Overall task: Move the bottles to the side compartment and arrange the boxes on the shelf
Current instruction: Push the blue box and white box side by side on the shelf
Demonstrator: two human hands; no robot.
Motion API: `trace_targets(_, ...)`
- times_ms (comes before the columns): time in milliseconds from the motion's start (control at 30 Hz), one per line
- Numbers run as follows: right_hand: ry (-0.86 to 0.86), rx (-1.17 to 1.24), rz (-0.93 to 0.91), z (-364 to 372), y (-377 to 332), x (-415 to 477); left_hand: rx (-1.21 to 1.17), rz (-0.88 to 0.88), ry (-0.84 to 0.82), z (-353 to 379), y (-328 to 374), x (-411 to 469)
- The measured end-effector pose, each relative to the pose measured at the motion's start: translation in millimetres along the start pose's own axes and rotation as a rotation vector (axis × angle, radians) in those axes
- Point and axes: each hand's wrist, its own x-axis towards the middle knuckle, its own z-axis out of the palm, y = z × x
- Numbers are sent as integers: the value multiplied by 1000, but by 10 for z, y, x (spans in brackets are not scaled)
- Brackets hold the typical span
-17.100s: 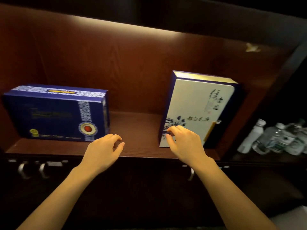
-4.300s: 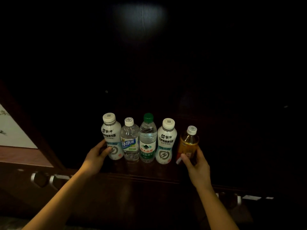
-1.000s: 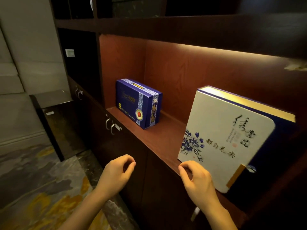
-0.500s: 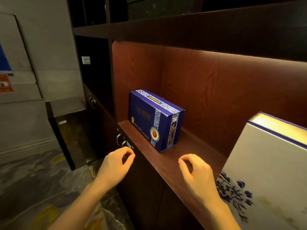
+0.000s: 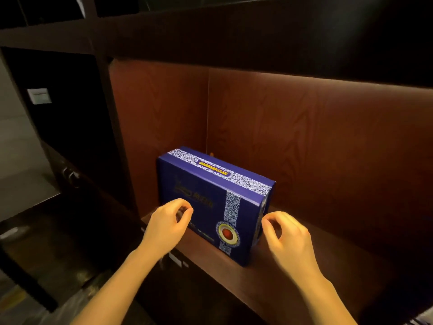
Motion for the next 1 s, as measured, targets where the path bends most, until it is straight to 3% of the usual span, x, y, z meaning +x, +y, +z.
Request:
trace_targets(233, 196, -81, 79, 319, -283, 366, -59, 39, -11, -132, -654, 815)
trace_targets(467, 307, -49, 279, 403, -323, 421, -30, 86, 152, -89, -1020, 1386)
trace_targets(633, 329, 30, 446, 491, -294, 392, -120, -40, 86, -6, -1141, 1550)
trace_targets(733, 334, 125, 527, 534, -294, 385, -249, -212, 3, 25, -1217, 1629)
trace_targets(1000, 208, 406, 655, 709, -425, 379, -597, -509, -93, 58, -1521, 1810)
